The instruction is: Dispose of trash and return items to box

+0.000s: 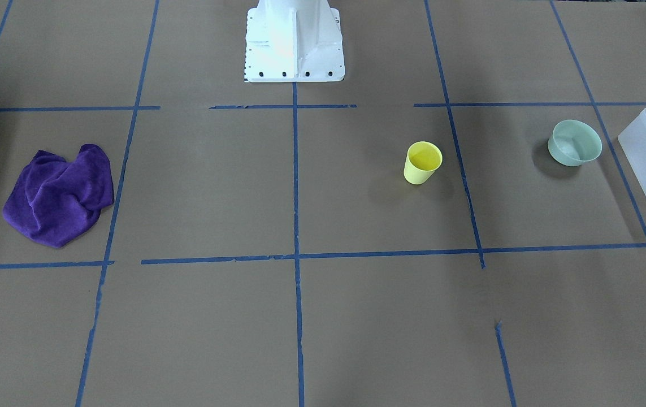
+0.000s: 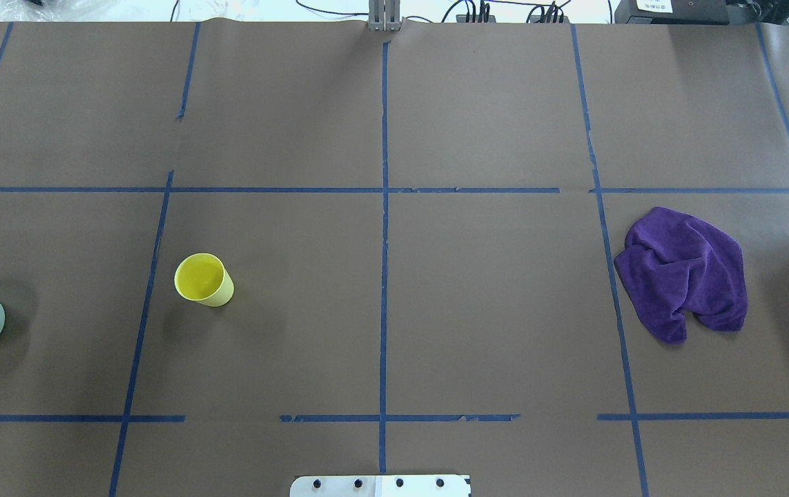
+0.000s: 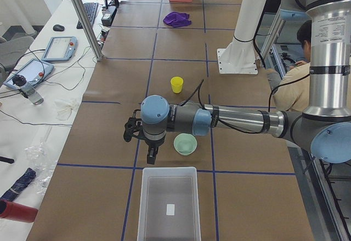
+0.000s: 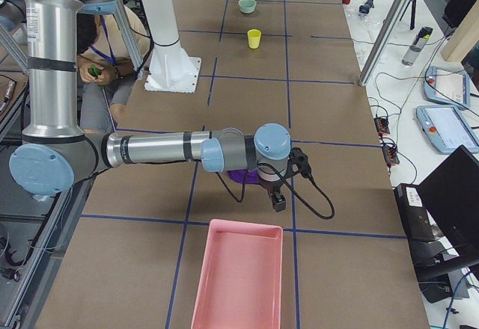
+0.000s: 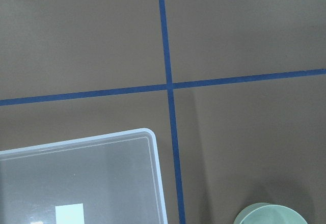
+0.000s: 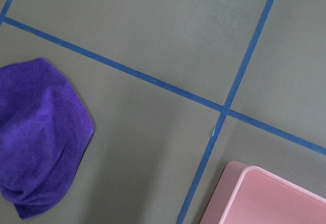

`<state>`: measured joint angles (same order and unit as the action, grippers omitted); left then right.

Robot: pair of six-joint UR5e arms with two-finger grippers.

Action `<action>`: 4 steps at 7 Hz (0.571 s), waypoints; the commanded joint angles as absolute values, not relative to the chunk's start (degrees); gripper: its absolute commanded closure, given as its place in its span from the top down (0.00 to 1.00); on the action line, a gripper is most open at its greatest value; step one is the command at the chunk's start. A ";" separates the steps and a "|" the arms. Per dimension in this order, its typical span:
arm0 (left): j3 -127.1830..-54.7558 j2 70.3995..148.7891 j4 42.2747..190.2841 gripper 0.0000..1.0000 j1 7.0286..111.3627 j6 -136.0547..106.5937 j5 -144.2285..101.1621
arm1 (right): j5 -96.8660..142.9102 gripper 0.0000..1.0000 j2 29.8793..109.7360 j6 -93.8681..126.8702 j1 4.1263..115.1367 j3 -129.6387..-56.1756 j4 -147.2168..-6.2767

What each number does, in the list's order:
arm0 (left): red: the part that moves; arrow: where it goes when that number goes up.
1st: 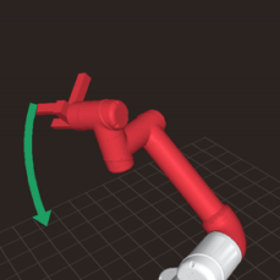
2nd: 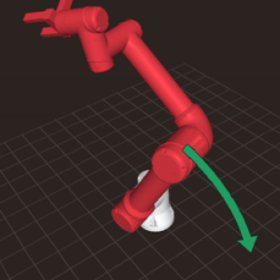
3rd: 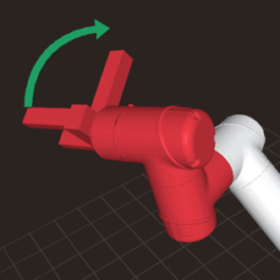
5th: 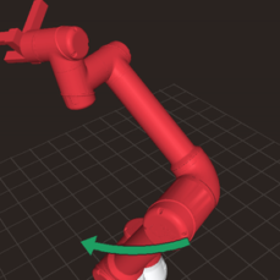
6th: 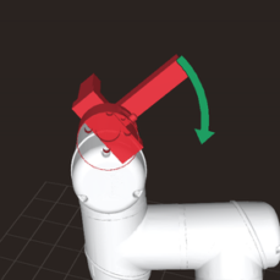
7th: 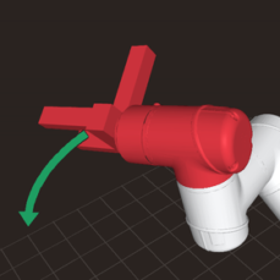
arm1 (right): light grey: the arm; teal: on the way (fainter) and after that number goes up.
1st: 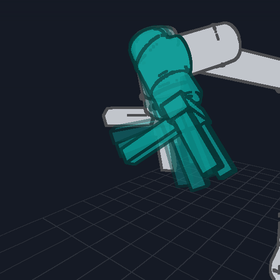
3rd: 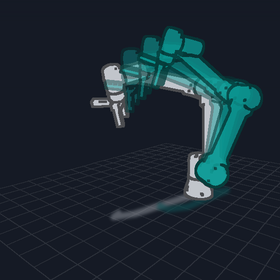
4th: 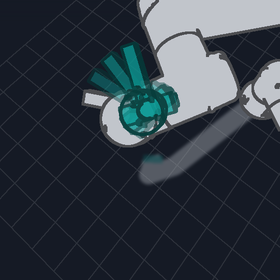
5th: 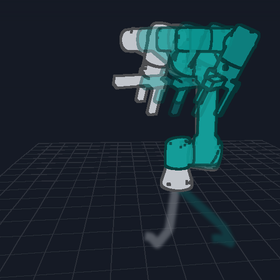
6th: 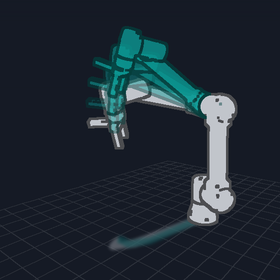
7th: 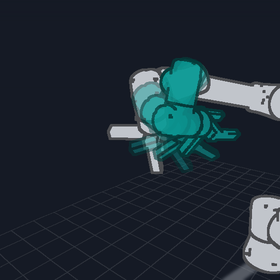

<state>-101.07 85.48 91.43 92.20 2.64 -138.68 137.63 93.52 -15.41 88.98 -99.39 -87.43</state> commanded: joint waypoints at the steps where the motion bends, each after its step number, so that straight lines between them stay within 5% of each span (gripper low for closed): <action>1: -102.21 85.78 92.02 1.00 91.41 3.59 -139.13 | 137.46 1.00 93.78 -15.47 88.95 -98.88 -86.93; 4: -103.96 86.39 91.85 1.00 90.88 2.65 -138.78 | 137.55 1.00 93.69 -14.86 88.95 -98.61 -86.92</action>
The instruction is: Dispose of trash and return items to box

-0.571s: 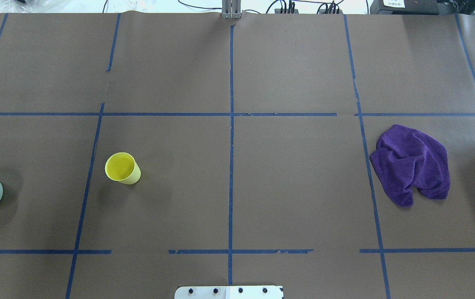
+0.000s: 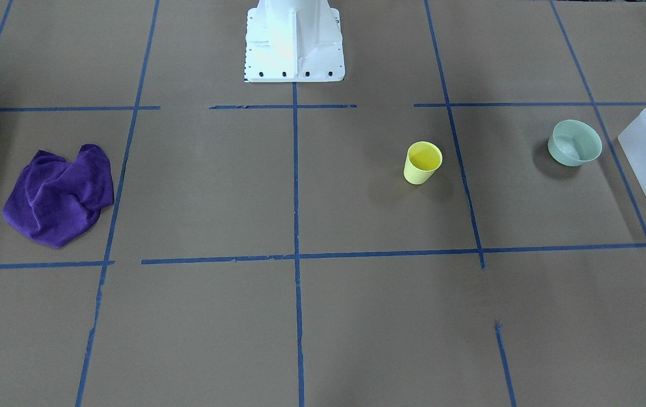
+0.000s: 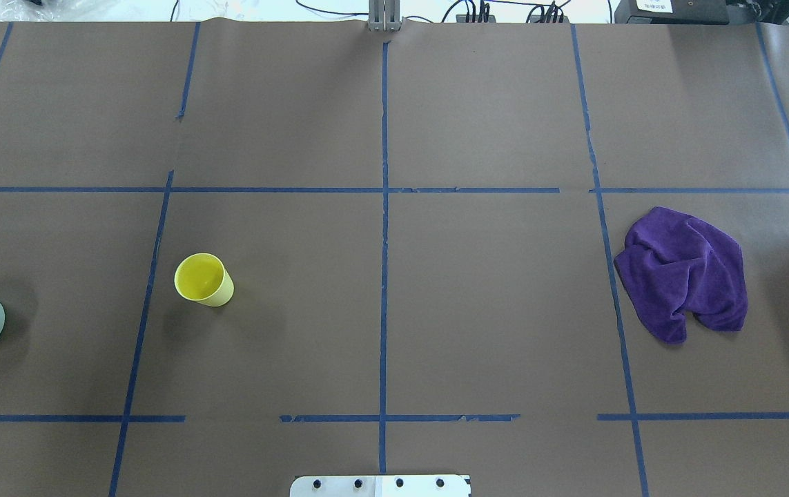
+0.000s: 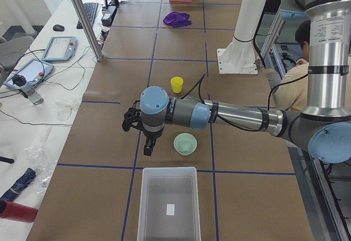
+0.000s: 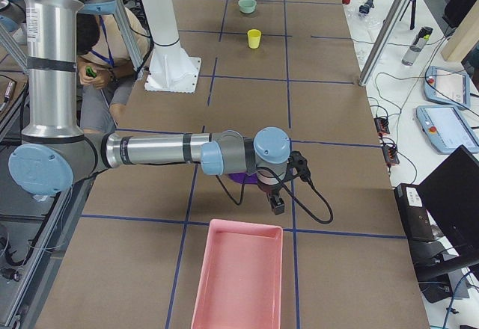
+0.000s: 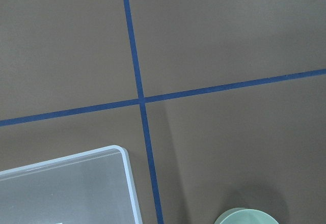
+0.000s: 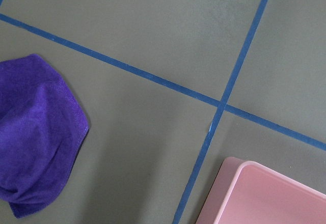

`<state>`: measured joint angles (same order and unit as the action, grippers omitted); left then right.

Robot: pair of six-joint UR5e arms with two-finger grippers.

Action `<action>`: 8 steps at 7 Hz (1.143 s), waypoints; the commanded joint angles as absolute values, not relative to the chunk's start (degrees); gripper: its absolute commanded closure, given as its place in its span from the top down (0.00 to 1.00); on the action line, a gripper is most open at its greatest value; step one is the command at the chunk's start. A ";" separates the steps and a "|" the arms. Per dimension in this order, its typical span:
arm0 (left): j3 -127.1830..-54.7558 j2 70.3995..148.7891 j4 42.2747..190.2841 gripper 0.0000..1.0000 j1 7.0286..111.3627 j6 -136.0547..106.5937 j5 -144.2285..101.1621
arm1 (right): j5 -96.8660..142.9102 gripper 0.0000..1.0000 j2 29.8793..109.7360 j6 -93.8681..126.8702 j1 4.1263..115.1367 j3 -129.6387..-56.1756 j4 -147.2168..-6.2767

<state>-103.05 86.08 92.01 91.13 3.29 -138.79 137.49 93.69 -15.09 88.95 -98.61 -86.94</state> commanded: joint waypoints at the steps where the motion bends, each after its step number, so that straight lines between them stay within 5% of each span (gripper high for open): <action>1: -101.97 88.40 91.93 1.00 90.79 0.29 -138.95 | 137.46 1.00 93.60 -14.59 88.86 -98.44 -86.92; 5: -104.67 86.92 99.79 1.00 89.49 -2.89 -148.82 | 139.66 1.00 92.90 -8.53 88.33 -98.88 -86.75; 8: -114.85 90.24 104.57 1.00 67.40 -34.10 -138.00 | 139.40 1.00 92.81 1.48 85.88 -99.93 -84.22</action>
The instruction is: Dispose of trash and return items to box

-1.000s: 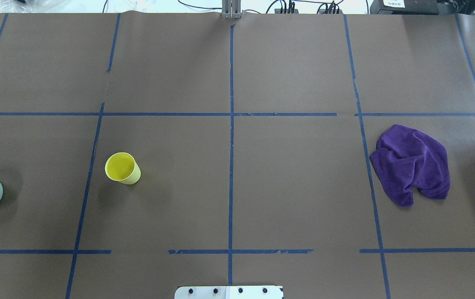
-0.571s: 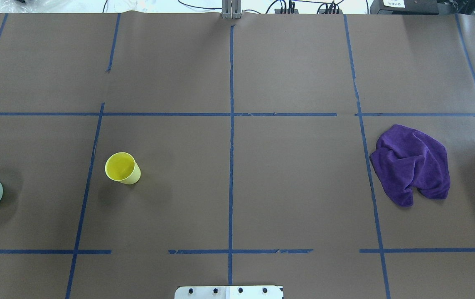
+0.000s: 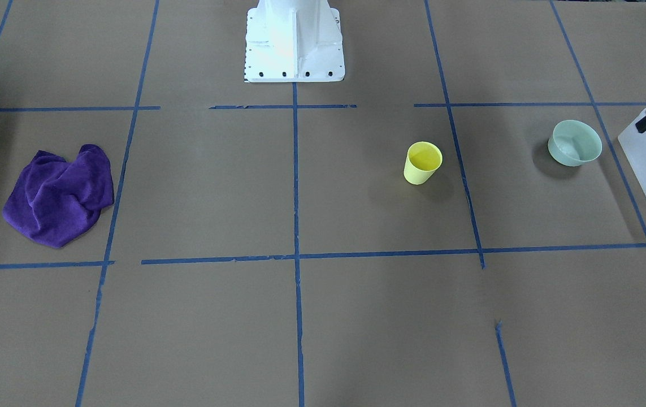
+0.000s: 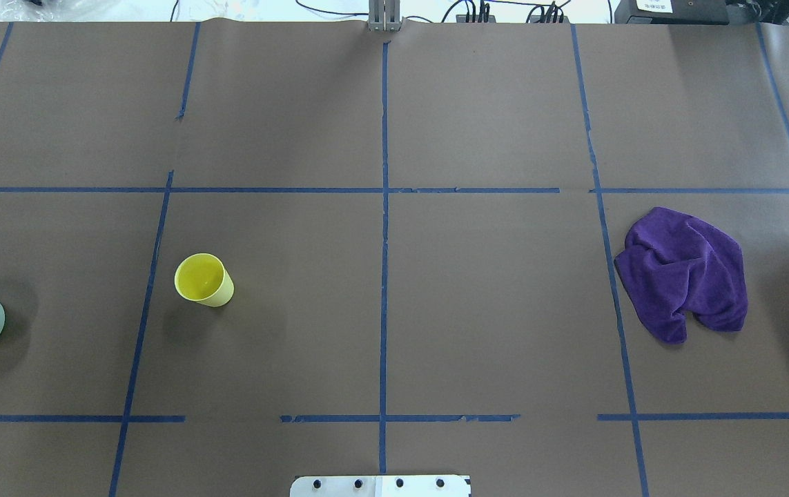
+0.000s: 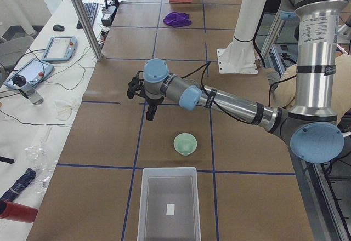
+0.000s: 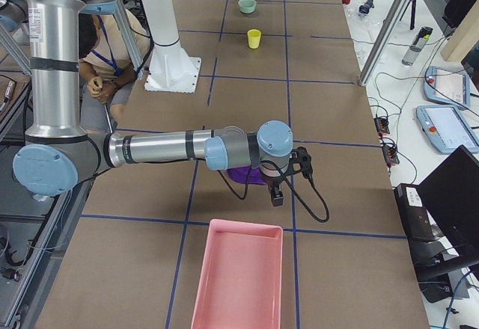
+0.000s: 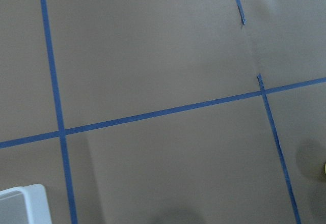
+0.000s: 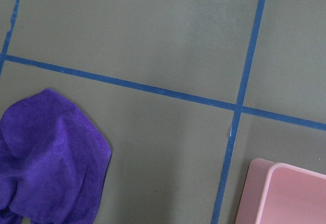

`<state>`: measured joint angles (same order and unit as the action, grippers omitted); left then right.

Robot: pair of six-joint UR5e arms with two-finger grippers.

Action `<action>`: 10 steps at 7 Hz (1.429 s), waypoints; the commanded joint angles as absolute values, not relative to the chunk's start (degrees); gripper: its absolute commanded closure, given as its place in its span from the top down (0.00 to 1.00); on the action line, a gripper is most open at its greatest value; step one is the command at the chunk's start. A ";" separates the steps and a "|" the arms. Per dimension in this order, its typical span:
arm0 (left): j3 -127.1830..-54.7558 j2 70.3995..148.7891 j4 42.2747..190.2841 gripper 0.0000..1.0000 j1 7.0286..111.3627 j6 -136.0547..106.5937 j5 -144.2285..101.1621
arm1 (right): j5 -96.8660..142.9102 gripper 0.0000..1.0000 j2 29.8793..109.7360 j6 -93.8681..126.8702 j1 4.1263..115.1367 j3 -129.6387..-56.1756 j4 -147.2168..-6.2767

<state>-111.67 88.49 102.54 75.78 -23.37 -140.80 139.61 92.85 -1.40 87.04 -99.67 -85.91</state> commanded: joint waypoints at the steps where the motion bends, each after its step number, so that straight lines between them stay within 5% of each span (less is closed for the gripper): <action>1: -114.61 94.35 105.37 1.00 59.23 -44.11 -136.68 | 139.31 1.00 92.81 0.80 85.26 -99.58 -83.94; 4: -107.97 104.74 105.29 1.00 44.14 -58.09 -121.83 | 139.75 1.00 93.07 0.97 85.34 -99.40 -83.85; 10: -104.68 104.50 105.03 0.89 41.31 -57.66 -121.90 | 139.75 1.00 93.16 1.05 85.34 -99.05 -83.94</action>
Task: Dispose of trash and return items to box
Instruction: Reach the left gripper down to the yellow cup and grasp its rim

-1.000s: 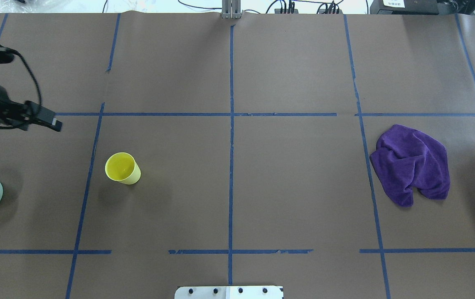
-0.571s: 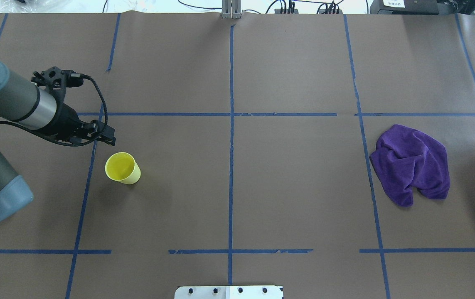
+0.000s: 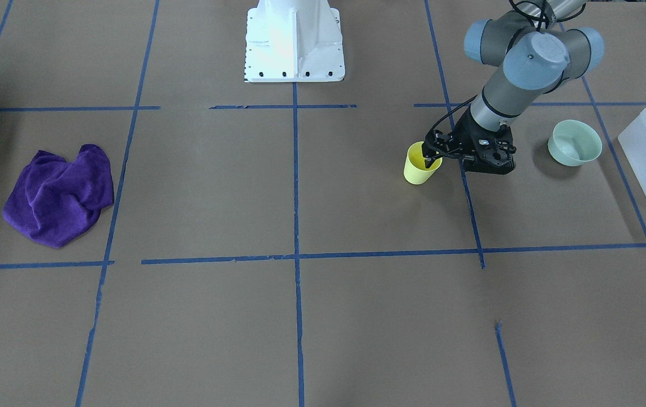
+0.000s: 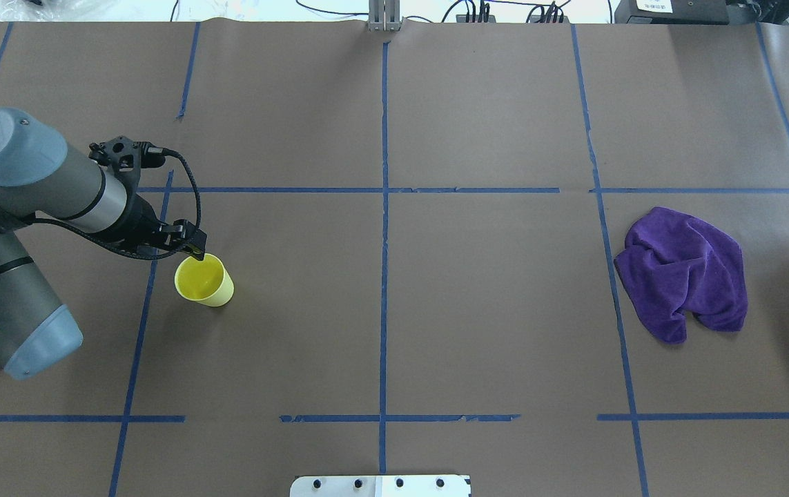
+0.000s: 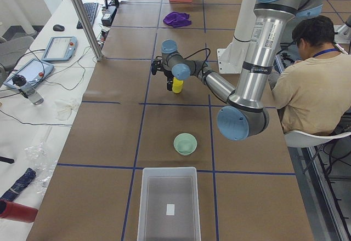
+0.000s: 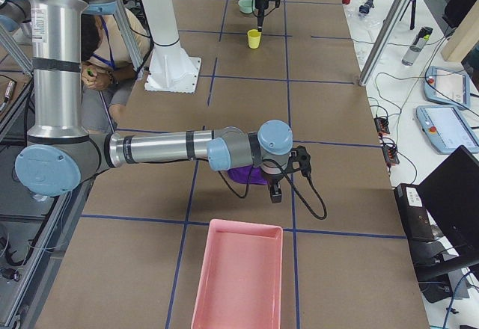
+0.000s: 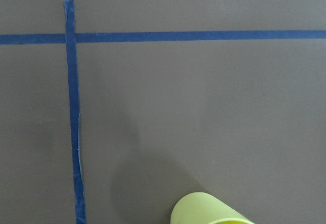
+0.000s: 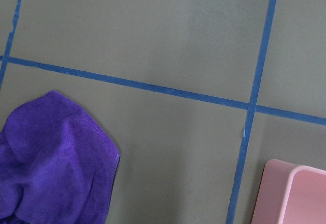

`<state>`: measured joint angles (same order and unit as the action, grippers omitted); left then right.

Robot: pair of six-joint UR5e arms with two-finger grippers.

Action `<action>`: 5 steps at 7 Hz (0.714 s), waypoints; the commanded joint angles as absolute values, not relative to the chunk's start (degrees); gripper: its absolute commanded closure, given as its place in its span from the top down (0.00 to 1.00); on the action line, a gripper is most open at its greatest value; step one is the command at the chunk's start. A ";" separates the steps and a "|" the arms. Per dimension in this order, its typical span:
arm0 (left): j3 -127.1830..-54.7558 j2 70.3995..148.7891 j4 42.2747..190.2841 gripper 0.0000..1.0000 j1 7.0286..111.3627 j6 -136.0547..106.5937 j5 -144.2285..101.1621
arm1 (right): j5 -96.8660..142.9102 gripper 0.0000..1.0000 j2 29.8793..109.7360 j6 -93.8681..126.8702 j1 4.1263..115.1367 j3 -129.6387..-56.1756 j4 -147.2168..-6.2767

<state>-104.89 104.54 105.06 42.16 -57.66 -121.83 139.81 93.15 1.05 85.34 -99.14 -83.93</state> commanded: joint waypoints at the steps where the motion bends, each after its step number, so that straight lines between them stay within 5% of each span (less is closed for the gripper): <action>1: -104.42 104.50 104.94 0.86 40.79 -57.66 -121.90 | 139.75 1.00 93.16 1.05 85.34 -99.05 -83.94; 3: -103.80 104.41 104.94 0.77 39.39 -57.83 -121.99 | 139.75 1.00 93.34 0.97 85.34 -99.05 -83.94; 5: -103.01 104.50 105.03 0.48 38.32 -57.83 -121.90 | 139.83 1.00 93.34 0.97 85.34 -99.40 -83.85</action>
